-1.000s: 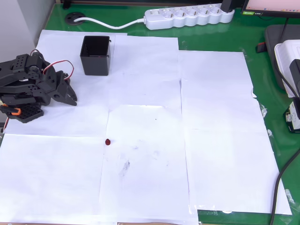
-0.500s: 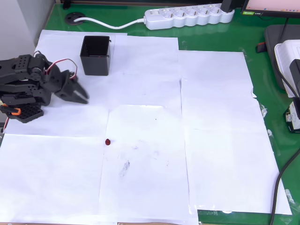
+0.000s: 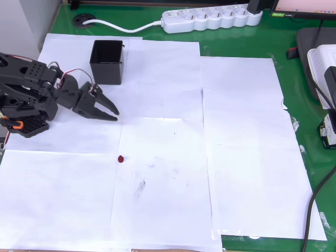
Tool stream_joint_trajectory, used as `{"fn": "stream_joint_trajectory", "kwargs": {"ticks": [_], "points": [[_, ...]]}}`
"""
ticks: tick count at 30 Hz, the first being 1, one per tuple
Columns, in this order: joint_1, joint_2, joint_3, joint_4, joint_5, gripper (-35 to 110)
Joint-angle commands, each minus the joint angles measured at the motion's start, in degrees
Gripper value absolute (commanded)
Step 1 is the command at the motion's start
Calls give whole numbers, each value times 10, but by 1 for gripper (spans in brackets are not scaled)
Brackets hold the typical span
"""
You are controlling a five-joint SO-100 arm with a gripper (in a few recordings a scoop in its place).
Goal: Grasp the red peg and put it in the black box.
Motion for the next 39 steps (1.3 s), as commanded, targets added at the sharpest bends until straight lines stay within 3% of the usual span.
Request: {"fn": "stream_joint_trajectory", "kwargs": {"ticks": [1,28,35,39], "points": [[30,72,-7,-136,3,0],[103,463,-7,-439,-35,0],[109,613,-11,-622,-38,0],[111,619,-11,-623,-41,0]]}}
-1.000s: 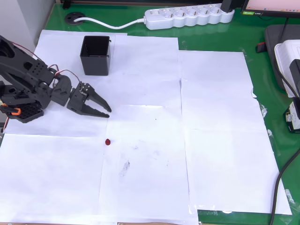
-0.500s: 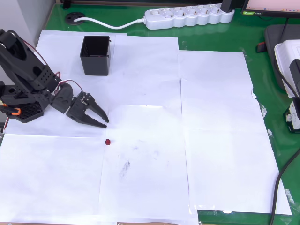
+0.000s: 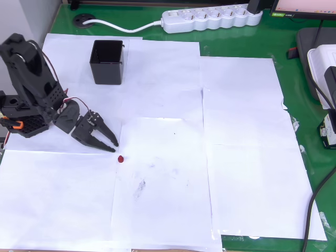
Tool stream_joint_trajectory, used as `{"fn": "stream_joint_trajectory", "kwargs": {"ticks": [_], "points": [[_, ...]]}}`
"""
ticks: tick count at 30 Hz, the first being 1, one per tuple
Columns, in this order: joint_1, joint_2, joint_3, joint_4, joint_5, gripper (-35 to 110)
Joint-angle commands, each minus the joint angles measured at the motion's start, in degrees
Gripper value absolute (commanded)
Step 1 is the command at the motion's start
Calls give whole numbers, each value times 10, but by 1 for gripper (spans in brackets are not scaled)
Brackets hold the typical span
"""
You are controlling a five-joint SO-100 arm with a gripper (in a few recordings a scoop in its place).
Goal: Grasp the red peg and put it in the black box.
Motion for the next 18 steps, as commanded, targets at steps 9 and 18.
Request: {"fn": "stream_joint_trajectory", "kwargs": {"ticks": [9,18], "points": [[14,49,12,-18,-23,0],[25,142,34,-122,-30,0]]}}
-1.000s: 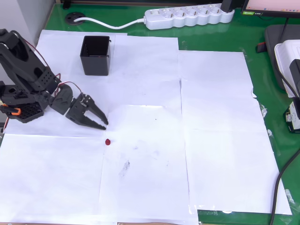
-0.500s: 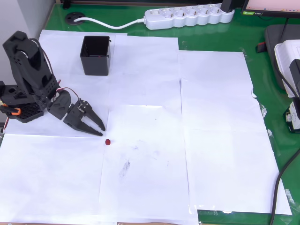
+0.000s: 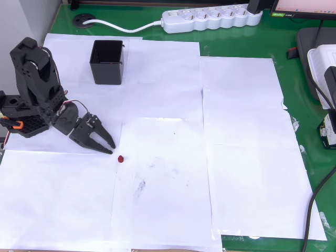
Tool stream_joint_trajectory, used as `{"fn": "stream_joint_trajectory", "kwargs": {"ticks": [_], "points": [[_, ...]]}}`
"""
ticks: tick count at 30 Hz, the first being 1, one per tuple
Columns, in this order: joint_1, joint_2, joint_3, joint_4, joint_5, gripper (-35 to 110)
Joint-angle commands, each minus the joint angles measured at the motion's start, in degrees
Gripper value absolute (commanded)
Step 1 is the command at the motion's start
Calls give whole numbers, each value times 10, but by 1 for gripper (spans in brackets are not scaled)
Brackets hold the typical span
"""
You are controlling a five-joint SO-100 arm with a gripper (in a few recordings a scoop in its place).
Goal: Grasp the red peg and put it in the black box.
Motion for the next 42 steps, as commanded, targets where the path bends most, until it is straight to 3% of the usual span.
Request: {"fn": "stream_joint_trajectory", "kwargs": {"ticks": [1,13,29,42], "points": [[13,36,25,-53,-4,0],[12,67,33,-113,-12,1],[27,138,55,-161,-35,19],[35,152,97,-173,-41,19]]}}
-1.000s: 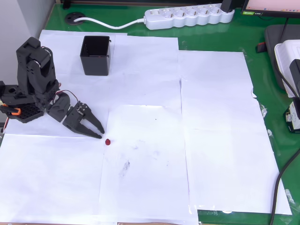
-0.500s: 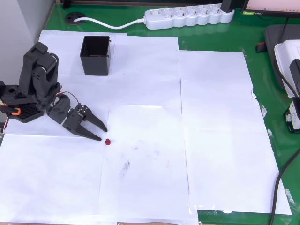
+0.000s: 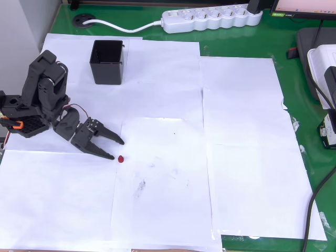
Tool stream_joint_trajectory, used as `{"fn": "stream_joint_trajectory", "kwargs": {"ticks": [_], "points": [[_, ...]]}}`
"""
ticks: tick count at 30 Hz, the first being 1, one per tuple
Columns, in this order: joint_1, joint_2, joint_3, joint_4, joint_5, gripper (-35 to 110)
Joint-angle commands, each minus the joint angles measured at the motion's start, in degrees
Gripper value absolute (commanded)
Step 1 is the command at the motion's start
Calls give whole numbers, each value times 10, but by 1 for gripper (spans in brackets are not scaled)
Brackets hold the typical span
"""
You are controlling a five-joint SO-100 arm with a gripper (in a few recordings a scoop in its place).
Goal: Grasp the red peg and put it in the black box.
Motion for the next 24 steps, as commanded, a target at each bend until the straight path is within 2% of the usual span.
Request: {"fn": "stream_joint_trajectory", "kwargs": {"ticks": [1,15,18,24], "points": [[15,6,26,-20,-9,19],[18,34,54,-5,-28,19],[21,46,67,-2,-29,29],[21,49,80,18,-34,34]]}}
